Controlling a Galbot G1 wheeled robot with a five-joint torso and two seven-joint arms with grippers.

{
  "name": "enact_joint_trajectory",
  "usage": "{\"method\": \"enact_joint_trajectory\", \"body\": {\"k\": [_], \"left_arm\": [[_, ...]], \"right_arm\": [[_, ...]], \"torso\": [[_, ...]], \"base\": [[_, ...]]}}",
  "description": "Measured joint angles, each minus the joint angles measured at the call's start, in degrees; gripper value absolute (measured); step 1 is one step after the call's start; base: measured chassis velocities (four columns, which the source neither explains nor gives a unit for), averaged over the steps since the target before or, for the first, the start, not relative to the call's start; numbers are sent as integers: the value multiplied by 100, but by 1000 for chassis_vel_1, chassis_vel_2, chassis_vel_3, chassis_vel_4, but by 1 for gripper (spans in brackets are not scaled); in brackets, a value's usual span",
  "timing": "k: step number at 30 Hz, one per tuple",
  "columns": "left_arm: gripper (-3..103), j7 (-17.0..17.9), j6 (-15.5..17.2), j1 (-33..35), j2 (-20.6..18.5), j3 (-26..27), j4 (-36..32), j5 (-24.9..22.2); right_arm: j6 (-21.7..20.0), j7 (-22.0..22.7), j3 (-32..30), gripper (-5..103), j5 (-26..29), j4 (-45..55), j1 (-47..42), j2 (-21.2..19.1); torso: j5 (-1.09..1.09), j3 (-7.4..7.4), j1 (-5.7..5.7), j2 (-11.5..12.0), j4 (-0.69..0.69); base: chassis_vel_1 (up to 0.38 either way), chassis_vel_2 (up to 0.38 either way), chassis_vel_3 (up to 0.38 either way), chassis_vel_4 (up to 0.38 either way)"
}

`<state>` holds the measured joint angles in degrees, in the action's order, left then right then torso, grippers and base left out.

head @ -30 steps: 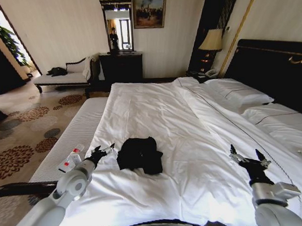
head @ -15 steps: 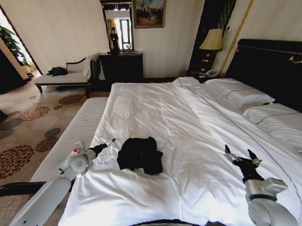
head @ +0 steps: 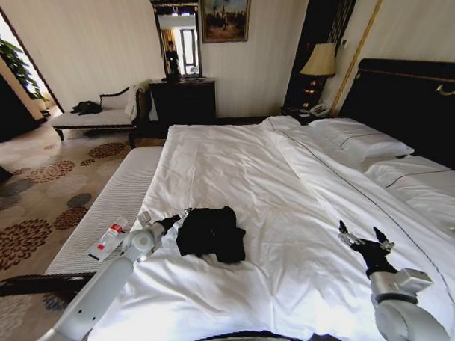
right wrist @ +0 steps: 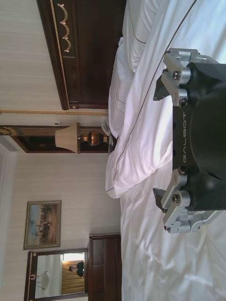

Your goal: Fold the clothes on the bed.

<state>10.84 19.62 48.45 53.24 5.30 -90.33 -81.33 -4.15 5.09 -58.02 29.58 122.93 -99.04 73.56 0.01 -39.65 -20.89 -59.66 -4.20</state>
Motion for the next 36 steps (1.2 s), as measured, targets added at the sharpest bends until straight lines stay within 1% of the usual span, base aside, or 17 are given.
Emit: {"method": "enact_joint_trajectory", "body": {"k": [4,6,14,15,16,17,21,23,27,28,30,31,32,33,34,35,36], "left_arm": [[100,27,9,-13,69,12,179,-25],[100,105,42,-54,161,12,268,-29],[100,259,154,-127,402,-27,371,5],[103,287,169,-130,422,-36,399,12],[99,316,187,-132,450,-39,424,17],[99,316,187,-132,450,-39,424,17],[78,329,222,-188,510,-84,432,16],[78,333,222,-217,537,-94,450,19],[57,360,230,-273,572,-122,473,33],[57,360,230,-273,572,-122,473,33],[46,376,238,-293,577,-145,501,39],[46,376,238,-293,577,-145,501,39],[40,398,248,-296,586,-147,523,38],[40,412,254,-296,588,-147,532,36],[34,426,257,-288,588,-145,533,35],[34,426,257,-288,588,-145,533,35],[28,436,259,-265,585,-141,532,32]], "right_arm": [[-15,12,-8,100,1,-4,4,-27],[-22,15,-5,100,1,-9,10,-39],[-41,26,-1,100,0,4,0,-41],[-42,27,-22,100,3,4,-12,-42],[-42,27,-53,100,8,4,-33,-51],[-42,27,-53,100,8,4,-33,-51],[-42,28,-73,100,19,0,-38,-67],[-45,34,-62,100,19,1,-30,-68],[-64,47,-36,100,19,16,-23,-67],[-64,47,-36,100,19,16,-23,-67],[-66,50,-56,100,31,17,-40,-77],[-66,50,-56,100,31,17,-40,-77],[-70,59,-72,100,43,18,-41,-86],[-74,66,-77,100,50,22,-41,-91],[-82,76,-80,100,58,29,-40,-95],[-82,76,-80,100,58,29,-40,-95],[-91,86,-80,100,62,39,-34,-98]], "torso": [[0,0,0,0,1],[0,0,0,0,2],[0,0,0,0,0],[0,0,0,0,1],[-1,0,0,0,1],[-1,0,0,0,1],[-1,0,1,-1,1],[-1,0,1,-1,1],[0,0,0,0,1],[0,0,0,0,1],[0,0,0,0,0],[0,0,0,0,0],[-1,0,1,-1,0],[-1,0,1,-1,0],[-1,0,1,0,0],[-1,0,1,0,0],[-1,0,1,-1,0]], "base": [[0,0,0,0],[0,0,0,0],[0,0,0,0],[0,0,0,0],[0,0,0,0],[0,0,0,0],[0,0,0,0],[0,0,0,0],[0,0,0,0],[0,0,0,0],[0,0,0,0],[0,0,0,0],[0,0,0,0],[0,0,0,0],[0,0,0,0],[0,0,0,0],[0,0,0,0]]}}
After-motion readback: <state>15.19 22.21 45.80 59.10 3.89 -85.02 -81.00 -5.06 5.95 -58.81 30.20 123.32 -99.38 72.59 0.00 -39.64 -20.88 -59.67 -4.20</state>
